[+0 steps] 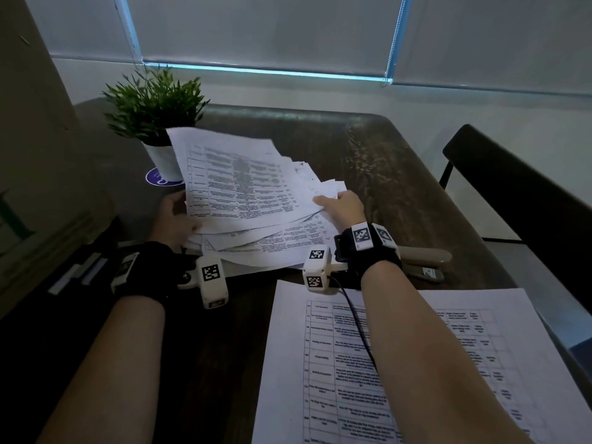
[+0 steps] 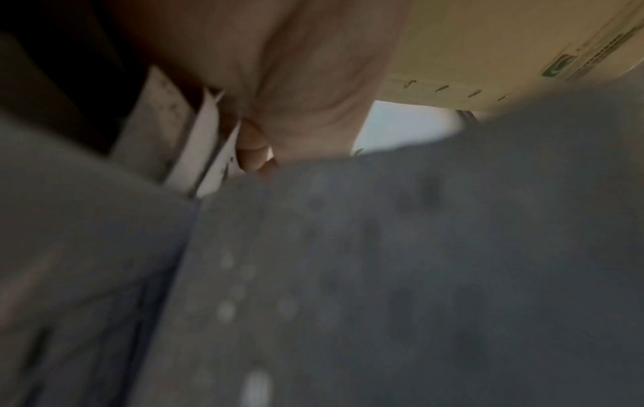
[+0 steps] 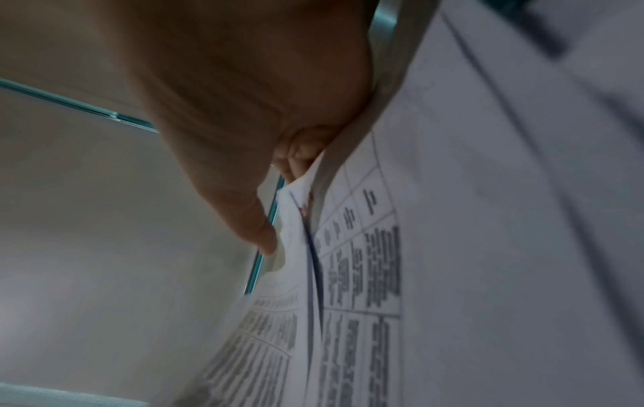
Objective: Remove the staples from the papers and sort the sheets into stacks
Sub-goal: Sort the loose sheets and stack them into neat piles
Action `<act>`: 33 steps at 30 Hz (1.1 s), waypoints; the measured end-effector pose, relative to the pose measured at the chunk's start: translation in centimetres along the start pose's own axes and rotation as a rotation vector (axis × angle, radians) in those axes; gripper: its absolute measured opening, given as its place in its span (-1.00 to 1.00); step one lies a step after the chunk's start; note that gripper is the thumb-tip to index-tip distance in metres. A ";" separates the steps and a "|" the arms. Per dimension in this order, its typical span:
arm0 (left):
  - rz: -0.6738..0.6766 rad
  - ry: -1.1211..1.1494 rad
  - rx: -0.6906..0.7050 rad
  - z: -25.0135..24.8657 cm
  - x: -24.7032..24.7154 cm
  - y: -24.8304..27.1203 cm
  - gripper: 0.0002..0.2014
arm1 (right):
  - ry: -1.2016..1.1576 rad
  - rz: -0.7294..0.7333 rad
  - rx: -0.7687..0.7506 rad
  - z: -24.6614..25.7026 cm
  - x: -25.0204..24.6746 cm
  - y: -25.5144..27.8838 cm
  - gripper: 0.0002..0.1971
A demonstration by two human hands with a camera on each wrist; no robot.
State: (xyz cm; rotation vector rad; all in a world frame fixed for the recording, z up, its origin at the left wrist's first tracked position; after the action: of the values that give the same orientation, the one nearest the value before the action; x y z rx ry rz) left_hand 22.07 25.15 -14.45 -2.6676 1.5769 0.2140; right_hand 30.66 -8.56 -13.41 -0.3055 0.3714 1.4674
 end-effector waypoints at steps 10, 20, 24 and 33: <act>0.084 -0.044 0.068 -1.3 -0.2 0.3 -0.50 | -0.500 0.288 0.018 1.0 1.4 1.4 -0.71; 0.022 0.242 0.215 -5.7 -0.1 2.8 -0.70 | -0.806 0.263 -0.175 5.7 -1.5 2.3 -0.49; -0.077 0.211 0.427 -9.8 -1.3 4.5 -0.69 | -0.782 0.226 -0.338 8.8 -3.5 2.5 -0.74; -0.005 0.202 0.259 -7.8 -0.1 2.8 -0.80 | -0.485 0.332 -0.352 9.5 -2.6 2.8 -0.30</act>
State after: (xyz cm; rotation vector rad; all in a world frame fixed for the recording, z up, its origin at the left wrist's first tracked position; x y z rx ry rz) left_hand 20.34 23.06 -6.59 -2.5559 1.5258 -0.2512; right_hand 28.27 -6.72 -3.65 -0.1601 -0.2434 1.8738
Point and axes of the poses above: each hand's wrist, its own y-axis away from the middle knuckle, its own x-axis out of the palm, z = x × y, the point moved 9 cm from there along -y, towards the middle knuckle, and after that the axes turned 3 degrees about -x, right-handed, at the moved point
